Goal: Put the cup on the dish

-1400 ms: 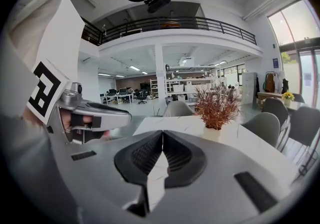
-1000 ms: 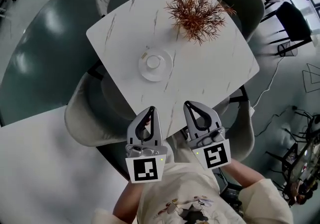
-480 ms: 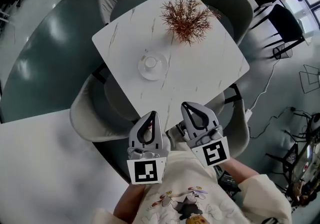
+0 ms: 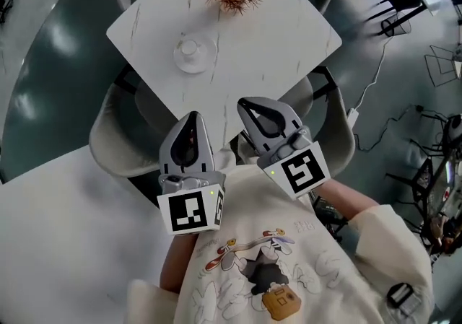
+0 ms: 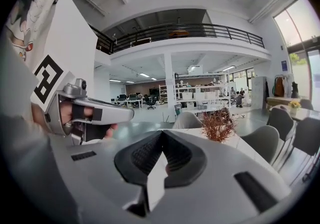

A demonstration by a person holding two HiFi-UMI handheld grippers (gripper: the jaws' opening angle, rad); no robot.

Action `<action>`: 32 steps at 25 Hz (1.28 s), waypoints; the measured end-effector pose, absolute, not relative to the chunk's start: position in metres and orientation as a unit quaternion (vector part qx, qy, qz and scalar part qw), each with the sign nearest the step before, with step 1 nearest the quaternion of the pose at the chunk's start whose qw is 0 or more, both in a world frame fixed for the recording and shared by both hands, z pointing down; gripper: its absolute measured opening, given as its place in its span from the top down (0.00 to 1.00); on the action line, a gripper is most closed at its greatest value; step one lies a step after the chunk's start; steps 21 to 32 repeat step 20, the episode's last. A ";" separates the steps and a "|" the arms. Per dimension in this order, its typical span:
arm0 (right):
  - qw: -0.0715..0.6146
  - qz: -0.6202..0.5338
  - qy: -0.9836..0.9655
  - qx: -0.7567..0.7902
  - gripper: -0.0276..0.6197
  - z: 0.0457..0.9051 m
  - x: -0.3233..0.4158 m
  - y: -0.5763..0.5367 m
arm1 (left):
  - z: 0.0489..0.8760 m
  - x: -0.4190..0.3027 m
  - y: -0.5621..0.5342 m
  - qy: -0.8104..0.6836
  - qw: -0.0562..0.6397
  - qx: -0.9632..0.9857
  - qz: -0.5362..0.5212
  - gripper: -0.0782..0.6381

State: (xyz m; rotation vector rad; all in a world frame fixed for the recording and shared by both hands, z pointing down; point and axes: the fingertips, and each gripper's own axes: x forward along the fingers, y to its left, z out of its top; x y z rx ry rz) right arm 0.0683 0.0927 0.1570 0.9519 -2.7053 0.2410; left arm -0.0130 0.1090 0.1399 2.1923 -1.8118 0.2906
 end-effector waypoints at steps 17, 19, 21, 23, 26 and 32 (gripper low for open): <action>0.123 0.083 -0.936 0.320 0.95 0.148 0.077 0.112 | 0.135 0.015 0.123 -0.609 0.140 0.774 0.104 0.88; 0.122 0.085 -0.935 0.322 0.95 0.148 0.079 0.112 | 0.134 0.014 0.124 -0.611 0.139 0.772 0.104 0.88; 0.121 0.086 -0.935 0.322 0.95 0.147 0.079 0.113 | 0.134 0.014 0.124 -0.612 0.139 0.772 0.104 0.88; 0.121 0.086 -0.935 0.322 0.95 0.147 0.079 0.113 | 0.134 0.014 0.124 -0.612 0.139 0.772 0.104 0.88; 0.121 0.086 -0.935 0.322 0.95 0.147 0.079 0.113 | 0.134 0.014 0.124 -0.612 0.139 0.772 0.104 0.88; 0.121 0.086 -0.935 0.322 0.95 0.147 0.079 0.113 | 0.134 0.014 0.124 -0.612 0.139 0.772 0.104 0.88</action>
